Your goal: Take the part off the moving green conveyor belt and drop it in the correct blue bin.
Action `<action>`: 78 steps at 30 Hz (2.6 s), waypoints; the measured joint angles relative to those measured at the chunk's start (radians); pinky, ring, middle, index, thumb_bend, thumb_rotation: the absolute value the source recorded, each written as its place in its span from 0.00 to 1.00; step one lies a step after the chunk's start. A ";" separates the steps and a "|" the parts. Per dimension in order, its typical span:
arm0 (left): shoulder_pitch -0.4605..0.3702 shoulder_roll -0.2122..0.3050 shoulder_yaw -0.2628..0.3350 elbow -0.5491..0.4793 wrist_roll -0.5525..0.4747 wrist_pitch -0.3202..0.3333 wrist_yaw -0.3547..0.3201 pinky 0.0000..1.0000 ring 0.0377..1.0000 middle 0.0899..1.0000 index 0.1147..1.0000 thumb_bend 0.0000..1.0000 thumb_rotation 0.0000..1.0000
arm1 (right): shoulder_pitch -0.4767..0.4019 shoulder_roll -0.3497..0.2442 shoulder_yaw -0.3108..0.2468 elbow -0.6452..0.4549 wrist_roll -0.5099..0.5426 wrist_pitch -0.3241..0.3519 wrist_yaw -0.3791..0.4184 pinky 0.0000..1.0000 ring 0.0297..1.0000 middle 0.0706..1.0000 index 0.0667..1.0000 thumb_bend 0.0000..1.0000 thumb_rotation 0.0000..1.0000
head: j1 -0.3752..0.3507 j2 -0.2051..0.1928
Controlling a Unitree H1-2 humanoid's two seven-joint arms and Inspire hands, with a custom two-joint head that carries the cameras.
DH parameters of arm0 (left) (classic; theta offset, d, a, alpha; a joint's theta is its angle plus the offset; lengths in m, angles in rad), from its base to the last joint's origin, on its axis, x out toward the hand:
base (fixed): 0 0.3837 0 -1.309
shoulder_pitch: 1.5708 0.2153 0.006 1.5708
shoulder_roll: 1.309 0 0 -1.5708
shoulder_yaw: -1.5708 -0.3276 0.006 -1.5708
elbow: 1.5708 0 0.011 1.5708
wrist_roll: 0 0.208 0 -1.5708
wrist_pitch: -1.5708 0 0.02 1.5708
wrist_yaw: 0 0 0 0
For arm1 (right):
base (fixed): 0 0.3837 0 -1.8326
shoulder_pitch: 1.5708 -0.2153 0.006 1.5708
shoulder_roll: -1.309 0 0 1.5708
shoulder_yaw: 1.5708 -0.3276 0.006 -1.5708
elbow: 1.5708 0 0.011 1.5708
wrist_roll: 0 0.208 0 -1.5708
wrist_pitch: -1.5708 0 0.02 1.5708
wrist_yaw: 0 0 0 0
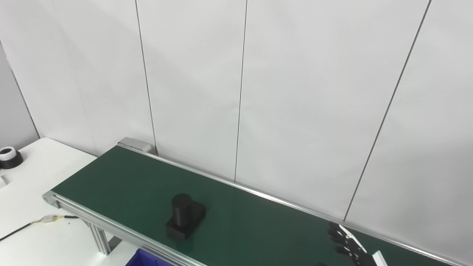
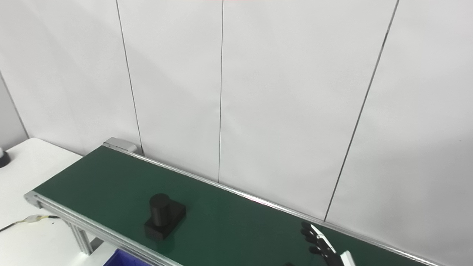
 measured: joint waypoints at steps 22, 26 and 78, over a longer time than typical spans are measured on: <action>0.034 0.014 0.004 -0.077 -0.024 0.041 -0.019 0.64 0.68 0.72 0.82 0.70 0.60 | -0.107 0.081 0.038 0.095 -0.091 0.053 -0.032 0.81 0.86 0.85 0.90 0.68 0.49 | -0.163 0.146; 0.037 0.019 0.007 -0.106 -0.024 0.052 -0.021 0.63 0.68 0.72 0.82 0.68 0.59 | -0.117 0.091 0.042 0.095 -0.102 0.069 -0.040 0.79 0.86 0.85 0.90 0.69 0.49 | -0.175 0.157; 0.042 0.005 -0.037 -0.132 0.005 0.085 -0.024 0.63 0.67 0.71 0.80 0.72 0.60 | -0.306 0.133 0.191 0.300 -0.190 0.071 -0.019 0.76 0.83 0.84 0.90 0.70 0.48 | -0.098 0.189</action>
